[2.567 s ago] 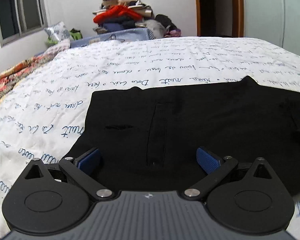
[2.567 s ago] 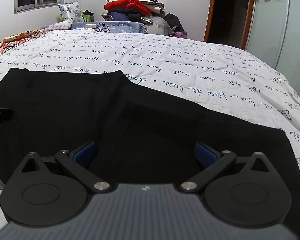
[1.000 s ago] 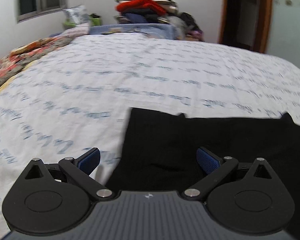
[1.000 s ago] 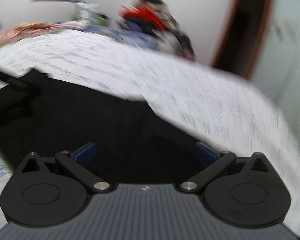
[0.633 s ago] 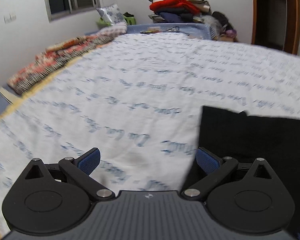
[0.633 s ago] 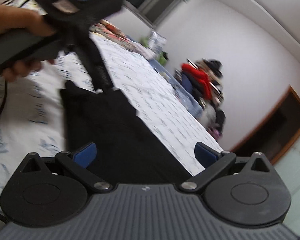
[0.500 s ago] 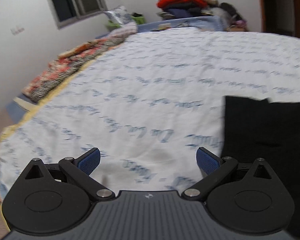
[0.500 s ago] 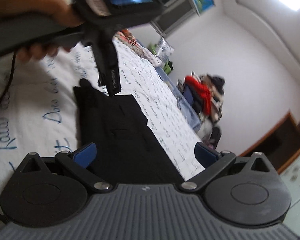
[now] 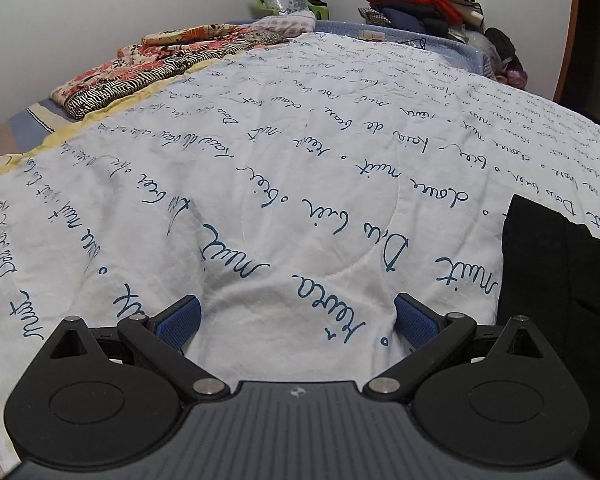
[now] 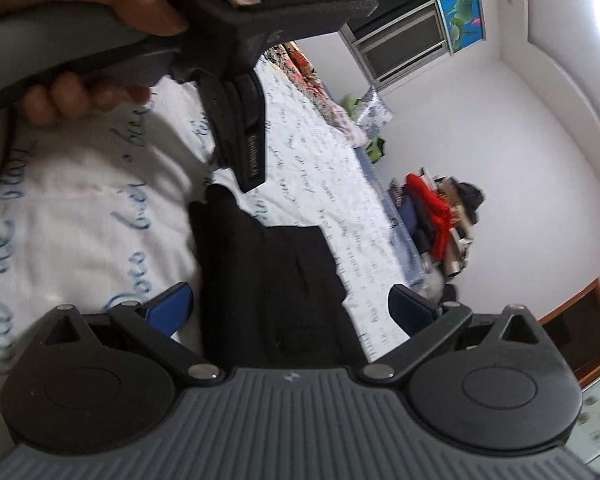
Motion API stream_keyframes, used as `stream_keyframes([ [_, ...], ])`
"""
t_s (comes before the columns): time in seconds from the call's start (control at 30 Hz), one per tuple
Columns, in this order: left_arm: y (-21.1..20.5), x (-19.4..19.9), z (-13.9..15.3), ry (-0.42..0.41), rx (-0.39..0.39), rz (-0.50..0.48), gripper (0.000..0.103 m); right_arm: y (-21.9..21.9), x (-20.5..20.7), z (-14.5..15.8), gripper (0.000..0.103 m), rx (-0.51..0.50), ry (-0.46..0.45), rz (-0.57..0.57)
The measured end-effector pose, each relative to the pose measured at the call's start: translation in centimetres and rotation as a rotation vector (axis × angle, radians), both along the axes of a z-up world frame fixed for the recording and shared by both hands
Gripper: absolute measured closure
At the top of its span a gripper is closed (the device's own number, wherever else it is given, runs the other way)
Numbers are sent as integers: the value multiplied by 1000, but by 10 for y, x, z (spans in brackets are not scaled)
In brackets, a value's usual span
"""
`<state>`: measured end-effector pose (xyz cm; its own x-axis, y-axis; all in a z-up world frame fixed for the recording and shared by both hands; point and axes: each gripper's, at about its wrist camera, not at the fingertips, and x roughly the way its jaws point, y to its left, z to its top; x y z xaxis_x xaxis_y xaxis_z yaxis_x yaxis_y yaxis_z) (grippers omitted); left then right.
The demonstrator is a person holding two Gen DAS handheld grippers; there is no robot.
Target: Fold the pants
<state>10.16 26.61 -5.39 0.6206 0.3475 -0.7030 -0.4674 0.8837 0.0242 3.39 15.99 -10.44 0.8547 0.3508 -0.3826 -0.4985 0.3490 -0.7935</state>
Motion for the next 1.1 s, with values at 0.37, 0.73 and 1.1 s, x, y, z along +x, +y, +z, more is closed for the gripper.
stream_keyframes([
  [0.37, 11, -17, 20, -85, -191, -80, 0, 19, 2, -25, 89, -100, 38, 97],
  [0.73, 18, 1, 7, -126, -802, -195, 0, -25, 27, 26, 94, 248, 248, 47],
  [1.1, -14, 46, 6, -120, -927, -264, 0, -45, 28, 42, 94, 389, 308, 19],
])
